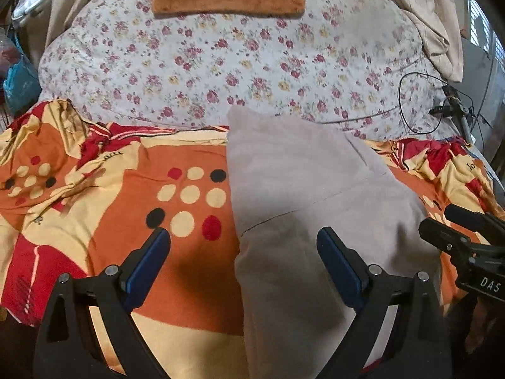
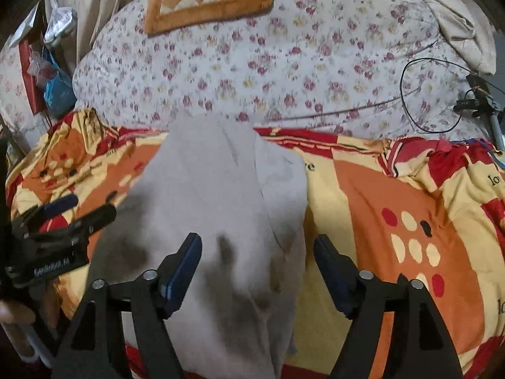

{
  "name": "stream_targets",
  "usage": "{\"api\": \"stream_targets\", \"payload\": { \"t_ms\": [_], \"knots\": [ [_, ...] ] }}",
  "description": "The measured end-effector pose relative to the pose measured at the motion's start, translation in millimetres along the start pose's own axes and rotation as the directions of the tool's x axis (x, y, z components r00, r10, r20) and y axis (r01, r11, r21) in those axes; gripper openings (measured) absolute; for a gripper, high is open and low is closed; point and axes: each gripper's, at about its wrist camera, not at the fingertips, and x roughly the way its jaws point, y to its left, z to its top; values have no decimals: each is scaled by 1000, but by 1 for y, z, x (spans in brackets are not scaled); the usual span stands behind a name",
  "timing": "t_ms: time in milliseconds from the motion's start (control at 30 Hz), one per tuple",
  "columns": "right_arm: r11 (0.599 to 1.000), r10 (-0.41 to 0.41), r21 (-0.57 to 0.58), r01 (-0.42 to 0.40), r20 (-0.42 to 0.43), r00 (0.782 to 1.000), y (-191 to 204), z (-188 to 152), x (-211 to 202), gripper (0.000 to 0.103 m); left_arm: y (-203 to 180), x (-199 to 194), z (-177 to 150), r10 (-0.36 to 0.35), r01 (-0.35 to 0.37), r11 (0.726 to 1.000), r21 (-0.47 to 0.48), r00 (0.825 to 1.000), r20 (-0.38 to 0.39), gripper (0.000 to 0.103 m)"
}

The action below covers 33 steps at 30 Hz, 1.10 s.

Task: Fold large clothes

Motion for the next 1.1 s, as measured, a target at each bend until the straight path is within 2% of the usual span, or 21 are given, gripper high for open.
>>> {"api": "stream_targets", "payload": {
  "t_ms": [300,633,1100],
  "knots": [
    [1000,12,-20,-12,21,1000,12,-1,-2,82,-2,-15,3,28,-28,1000,6,999,41,95],
    [1000,-18,22,17,24,1000,2,-1,-1,83,-2,-14,4,33,-32,999,-17,999,41,95],
    [1000,-6,12,6,-3,1000,5,-3,7,83,-3,-12,2,47,-46,999,-11,998,38,95]
  ]
}}
